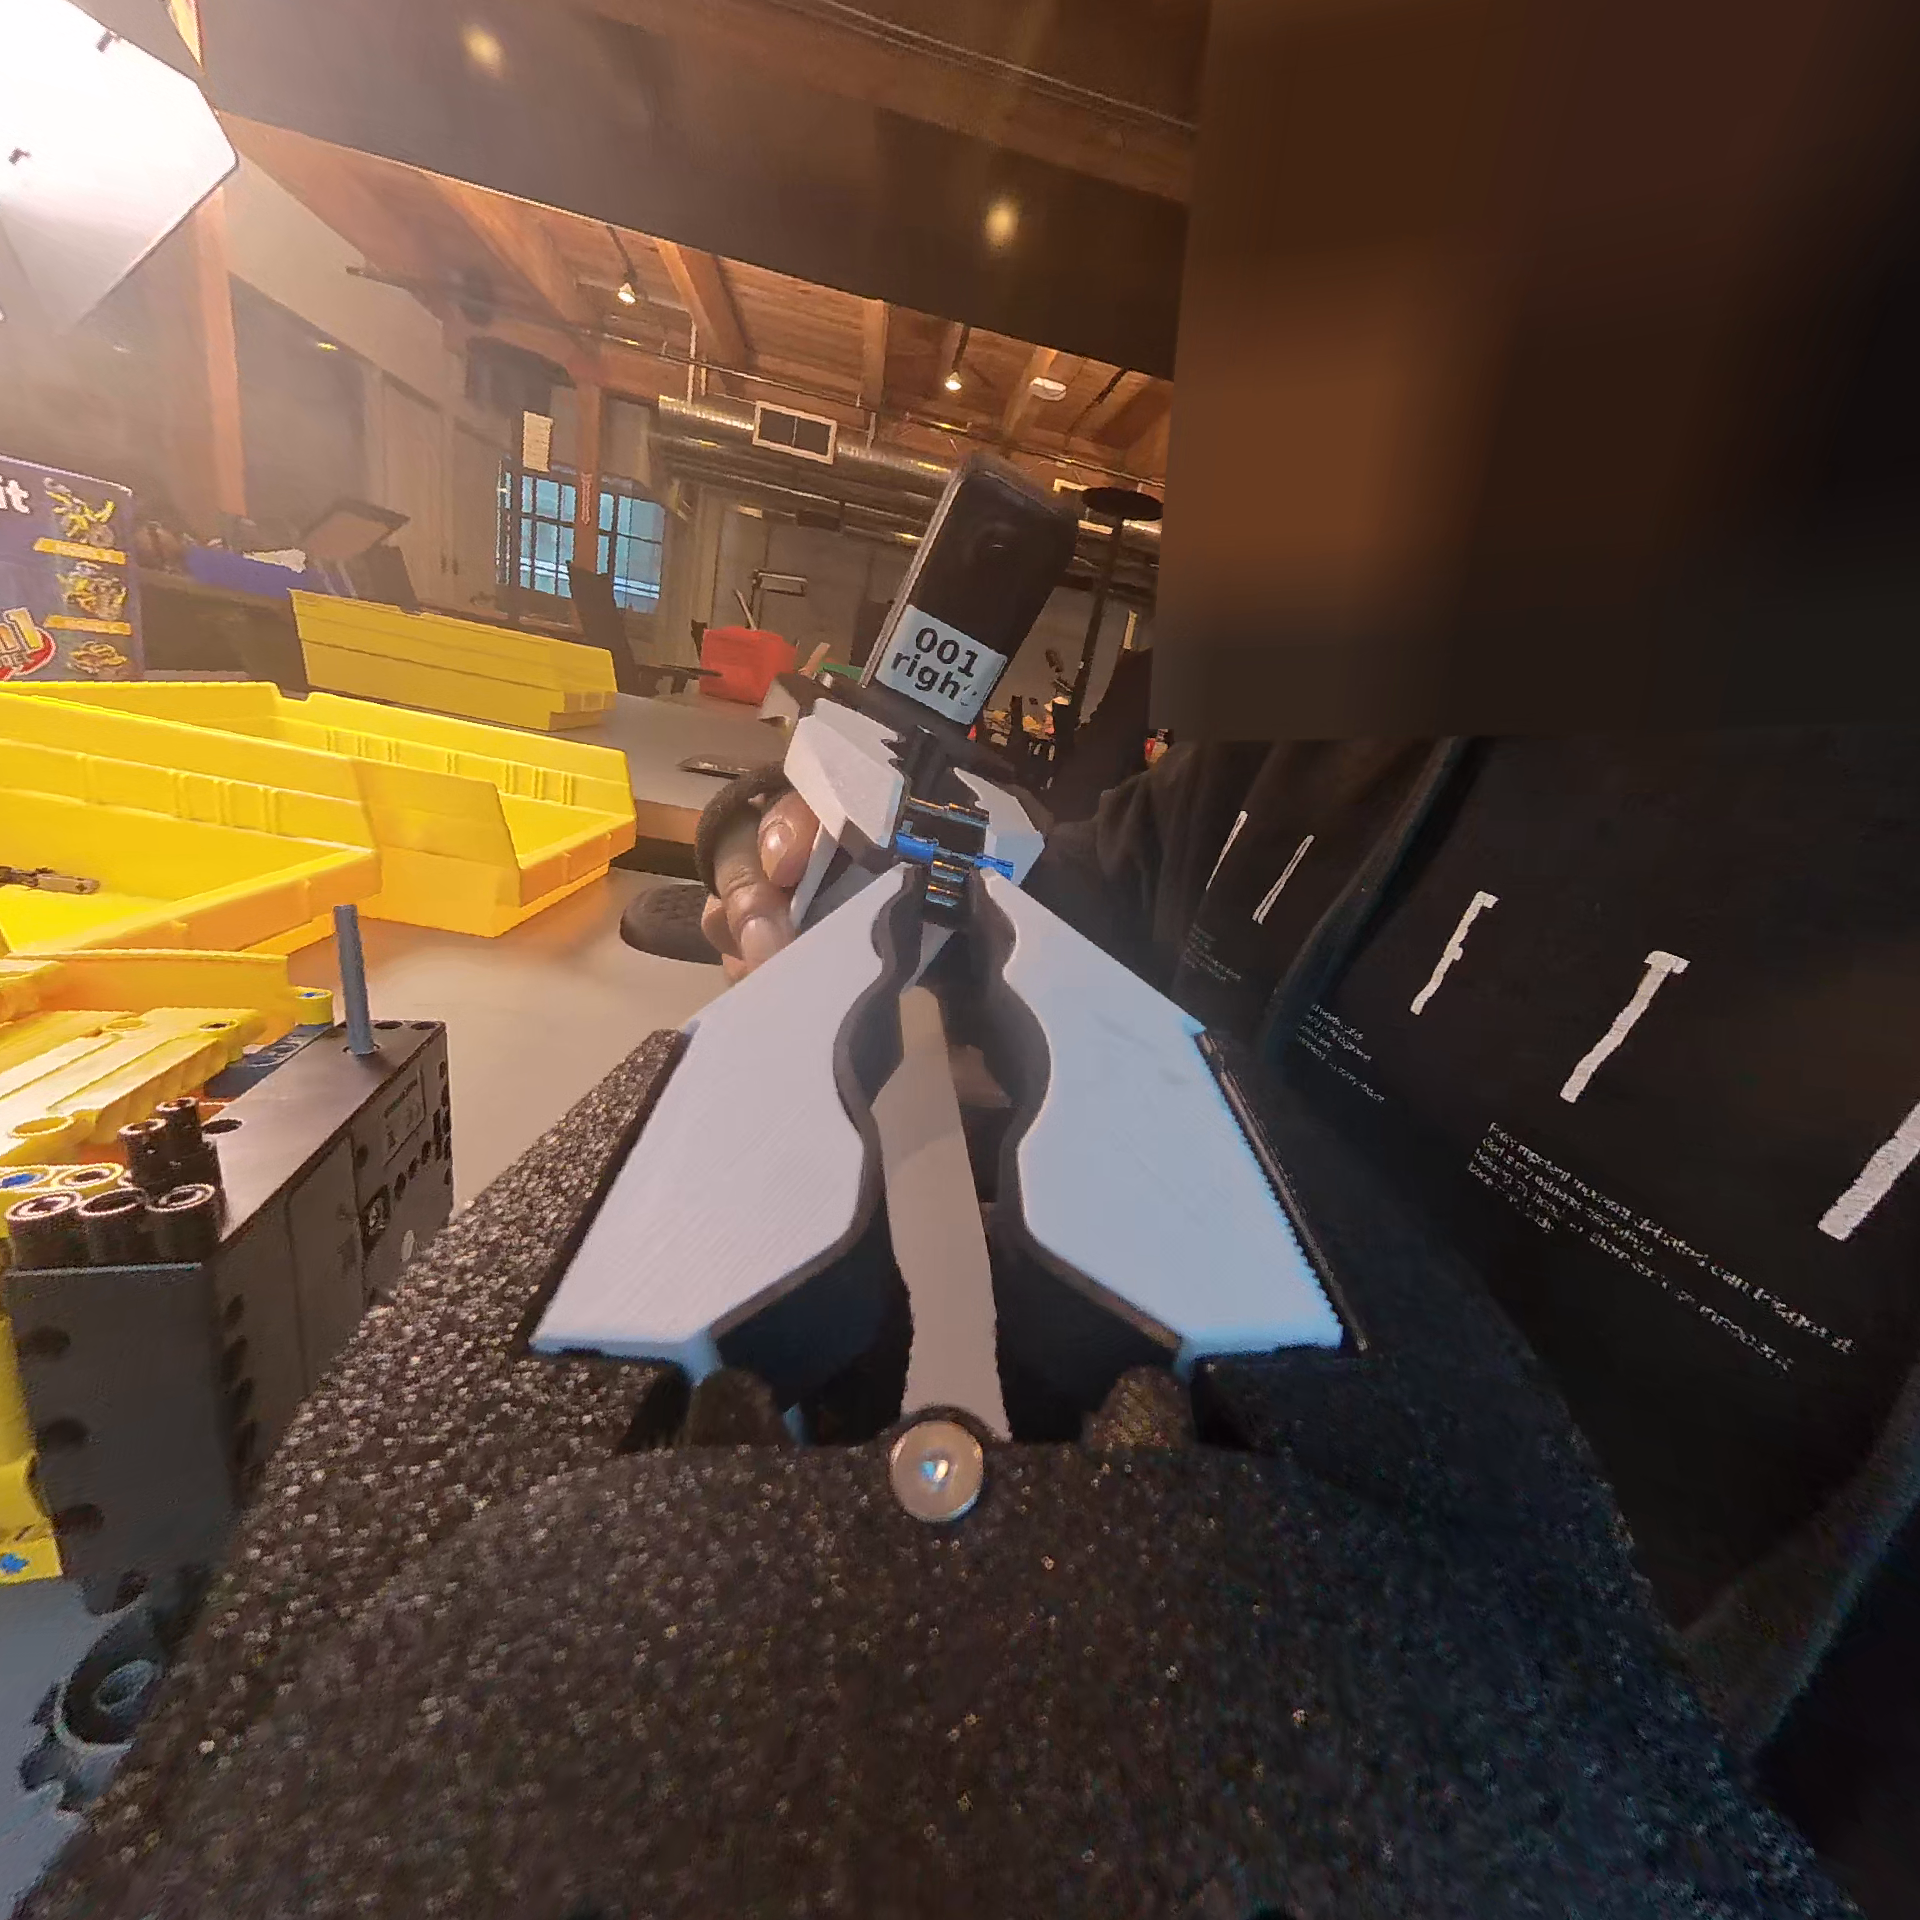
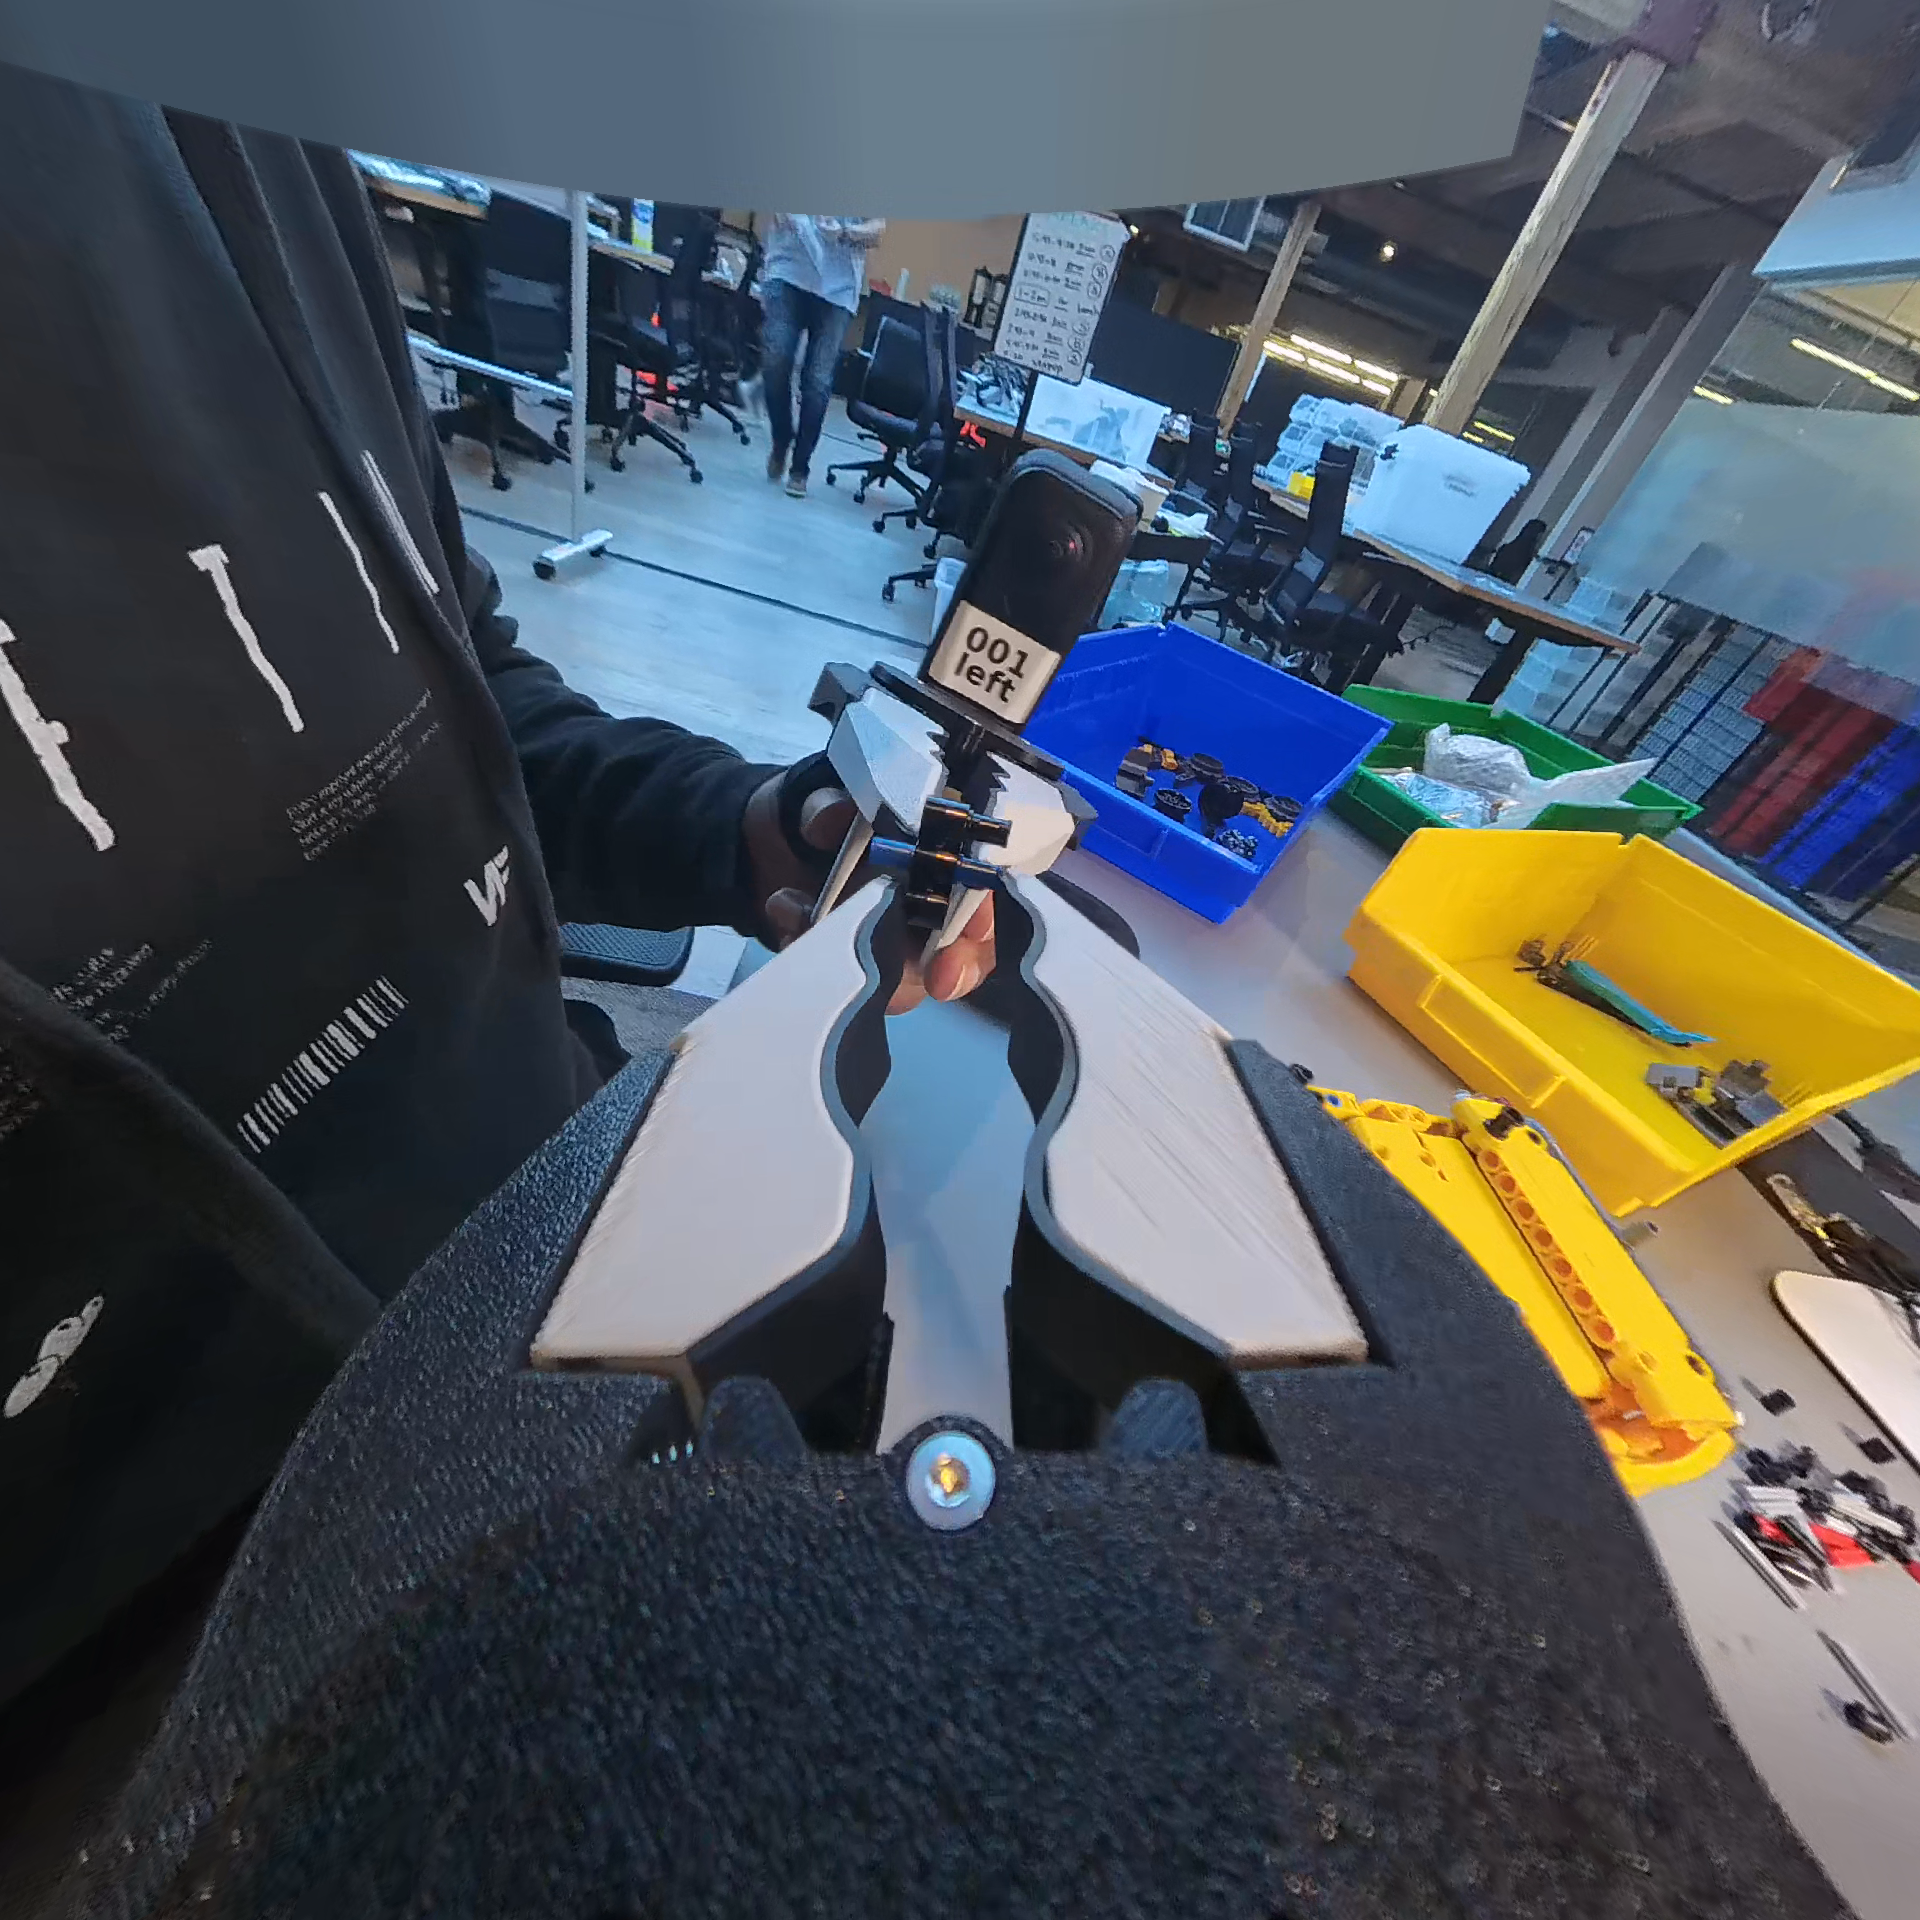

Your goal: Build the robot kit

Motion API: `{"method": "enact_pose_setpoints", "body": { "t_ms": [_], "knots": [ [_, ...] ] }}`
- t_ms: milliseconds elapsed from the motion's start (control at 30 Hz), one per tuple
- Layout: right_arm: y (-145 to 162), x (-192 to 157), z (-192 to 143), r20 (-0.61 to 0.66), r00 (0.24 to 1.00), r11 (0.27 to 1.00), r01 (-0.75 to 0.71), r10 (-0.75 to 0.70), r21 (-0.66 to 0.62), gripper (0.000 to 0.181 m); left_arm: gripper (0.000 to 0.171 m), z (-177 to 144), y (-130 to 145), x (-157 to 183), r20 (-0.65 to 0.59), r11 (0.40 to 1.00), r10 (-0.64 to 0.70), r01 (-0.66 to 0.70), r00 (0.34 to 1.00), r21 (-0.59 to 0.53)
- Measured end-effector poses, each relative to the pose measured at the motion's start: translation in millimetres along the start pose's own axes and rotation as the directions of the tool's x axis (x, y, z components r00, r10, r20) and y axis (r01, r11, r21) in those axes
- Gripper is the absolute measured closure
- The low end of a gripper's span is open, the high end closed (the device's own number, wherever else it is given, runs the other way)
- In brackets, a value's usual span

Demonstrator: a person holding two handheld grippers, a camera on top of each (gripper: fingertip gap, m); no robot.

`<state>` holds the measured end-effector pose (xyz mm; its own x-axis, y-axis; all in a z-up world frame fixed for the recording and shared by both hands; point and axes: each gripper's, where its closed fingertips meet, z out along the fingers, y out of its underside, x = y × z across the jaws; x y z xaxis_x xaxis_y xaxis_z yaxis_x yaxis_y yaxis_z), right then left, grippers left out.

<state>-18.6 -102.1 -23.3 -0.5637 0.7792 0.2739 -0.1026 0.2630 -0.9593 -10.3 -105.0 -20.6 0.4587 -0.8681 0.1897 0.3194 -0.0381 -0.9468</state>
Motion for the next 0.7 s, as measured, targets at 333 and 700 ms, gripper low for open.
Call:
{"method": "enact_pose_setpoints", "body": {
  "t_ms": [333, 700],
  "knots": [
    [40.6, 25.2, -6.7, -0.078, 0.997, 0.988, -0.032, 0.020, -0.150, 0.151, 0.166, -16.5, 33.5, -45.5, 0.184, 0.927, 0.178, -0.103, 0.967, -0.360],
    [91.4, 22.6, -7.6, -0.041, 0.997, 0.923, -0.080, 0.069, -0.376, 0.164, 0.166, -14.1, 77.0, -63.0, 0.089, 0.689, 0.364, -0.203, 0.927, -0.696]
  ]
}}
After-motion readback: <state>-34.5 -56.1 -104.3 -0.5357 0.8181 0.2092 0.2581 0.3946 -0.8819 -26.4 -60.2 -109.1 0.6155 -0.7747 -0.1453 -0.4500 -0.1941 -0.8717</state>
